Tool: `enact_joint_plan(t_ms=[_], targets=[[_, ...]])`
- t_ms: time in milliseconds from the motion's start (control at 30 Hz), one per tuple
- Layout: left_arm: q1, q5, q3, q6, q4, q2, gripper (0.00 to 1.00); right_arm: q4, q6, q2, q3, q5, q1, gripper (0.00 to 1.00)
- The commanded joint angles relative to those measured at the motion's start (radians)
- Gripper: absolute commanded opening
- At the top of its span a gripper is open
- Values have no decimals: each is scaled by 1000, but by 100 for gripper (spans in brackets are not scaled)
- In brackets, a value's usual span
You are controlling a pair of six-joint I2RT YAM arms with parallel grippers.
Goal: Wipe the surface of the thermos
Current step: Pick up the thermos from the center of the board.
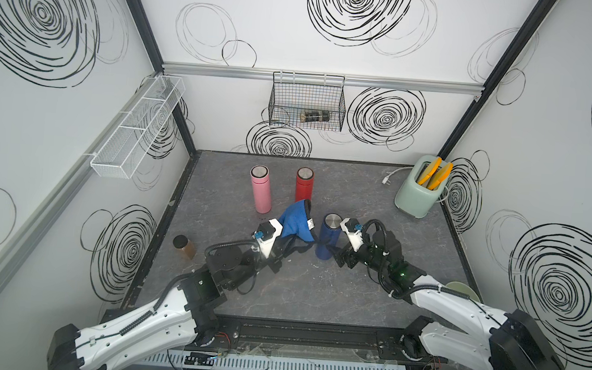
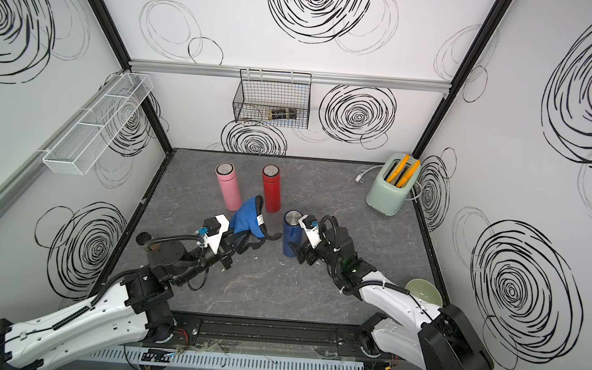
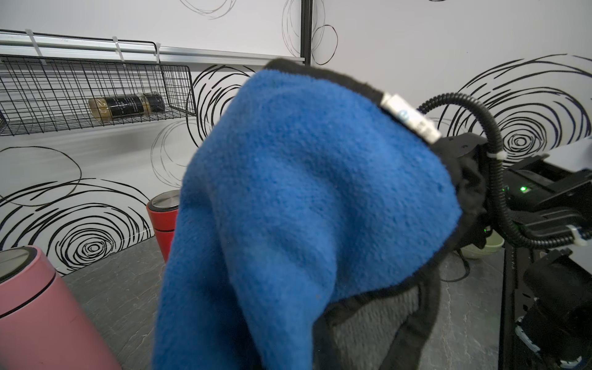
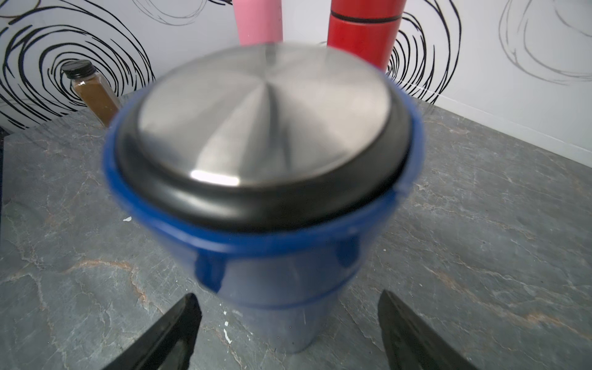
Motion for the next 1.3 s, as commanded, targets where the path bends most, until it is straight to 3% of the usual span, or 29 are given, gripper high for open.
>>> enact_joint_plan(t_ms=[0,500,800,1267], targets=[[9,10,47,-13,41,-6,0,101,4,29,-2,-13,-5,89],[27,23,54,-21,37,14,0,260,25,154,-9,-76,-11,86],[37,30,62,-21,25,24,0,321,47,183,-10,-127,-12,74],[41,33,61,-23,20,23,0,352,50,150,-2,-142,-13,76]])
